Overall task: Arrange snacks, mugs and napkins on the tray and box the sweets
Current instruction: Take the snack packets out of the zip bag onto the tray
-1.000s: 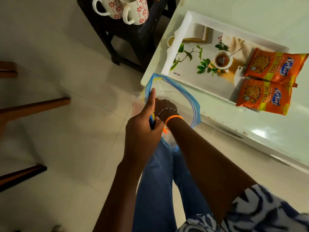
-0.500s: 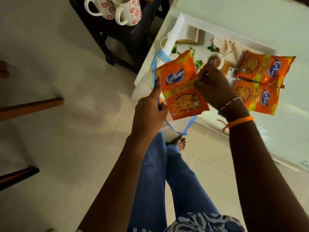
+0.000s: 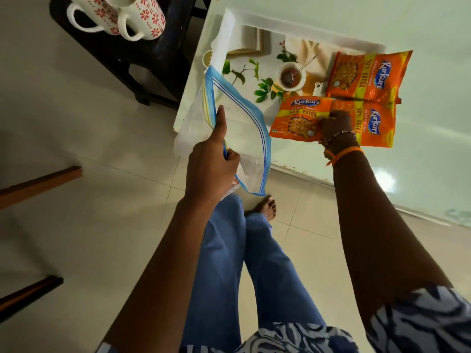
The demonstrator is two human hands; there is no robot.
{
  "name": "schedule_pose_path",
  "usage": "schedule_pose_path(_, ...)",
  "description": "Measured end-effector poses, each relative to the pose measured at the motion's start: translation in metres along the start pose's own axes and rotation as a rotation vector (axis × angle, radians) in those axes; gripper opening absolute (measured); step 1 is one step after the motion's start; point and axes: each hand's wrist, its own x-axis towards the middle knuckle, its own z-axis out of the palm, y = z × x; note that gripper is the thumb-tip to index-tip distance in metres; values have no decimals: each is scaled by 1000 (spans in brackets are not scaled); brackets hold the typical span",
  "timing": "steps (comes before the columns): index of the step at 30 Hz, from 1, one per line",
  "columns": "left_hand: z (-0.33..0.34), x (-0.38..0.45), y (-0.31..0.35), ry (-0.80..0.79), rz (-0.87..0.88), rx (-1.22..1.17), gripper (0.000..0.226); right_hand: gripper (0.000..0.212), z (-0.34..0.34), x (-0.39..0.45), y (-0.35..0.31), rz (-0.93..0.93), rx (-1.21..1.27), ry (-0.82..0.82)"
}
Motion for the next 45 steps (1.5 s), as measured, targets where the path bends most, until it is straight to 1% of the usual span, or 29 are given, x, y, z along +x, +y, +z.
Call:
schedule_pose_path(2,0,-2,-1,-9,6,-2,76,36,5,3,2,1,-76,-3)
schedule_pose_path(5,1,-4,-5,-13,24,10,77,37,3,-3,-2,-11,-219,-28)
schedule_pose_path(8,-1,-5,-10,-10,26,5,77,39,-7,-23,-10,-59,-425,-20)
schedule_pose_path(10,-6,-8,-13,-6,24,-15,77,35,-16,-43,-18,-181,-614,21)
schedule_pose_path(11,-10,-10,-14,-7,19,-17,77,32,-19,-57,-24,-264,-651,42)
schedule_pose_path(12,-14,-12,-16,-9,12,-19,77,28,-19,-73,-31,-344,-628,33)
schedule_pose_path(13,-18,-15,-18,-10,4,-20,77,27,-16,-90,-40,-399,-534,-42)
schedule_pose_path(14,-23,-18,-20,-6,-2,-20,77,28,-7,-106,-50,-412,-410,-178)
schedule_pose_path(16,-33,-25,-26,-2,-23,-33,77,33,22,-138,-67,-310,-292,-540)
schedule_pose_path(17,-38,-29,-30,0,-40,-47,77,33,38,-153,-76,-249,-340,-680)
schedule_pose_path(18,-42,-33,-32,3,-50,-60,77,34,52,-161,-81,-214,-413,-744)
schedule_pose_path(22,-54,-44,-46,14,-63,-82,76,43,110,-171,-82,-136,-777,-786)
schedule_pose_path(24,-56,-48,-53,38,-36,-93,74,46,145,-162,-65,-173,-974,-754)
schedule_pose_path(25,-57,-50,-56,54,-16,-103,72,47,161,-156,-57,-242,-1070,-777)
schedule_pose_path(27,-57,-50,-63,76,21,-109,70,45,183,-140,-39,-299,-1097,-787)
schedule_pose_path(29,-58,-47,-65,83,49,-97,71,37,189,-132,-33,-332,-1065,-747)
schedule_pose_path(31,-60,-41,-61,52,40,-100,77,30,189,-131,-37,-368,-1018,-710)
schedule_pose_path(33,-62,-32,-51,36,26,-104,79,20,180,-131,-45,-410,-947,-675)
schedule_pose_path(35,-64,-17,-38,36,28,-102,78,18,161,-131,-60,-445,-847,-618)
schedule_pose_path(37,-67,2,-23,35,27,-110,77,24,136,-132,-75,-531,-666,-499)
schedule_pose_path(39,-69,22,-10,42,22,-110,78,25,111,-131,-86,-594,-435,-367)
schedule_pose_path(41,-67,42,6,23,26,-58,79,25,84,-128,-99,-637,-210,-240)
schedule_pose_path(45,-58,77,32,-18,41,62,80,30,38,-111,-120,-622,122,-100)
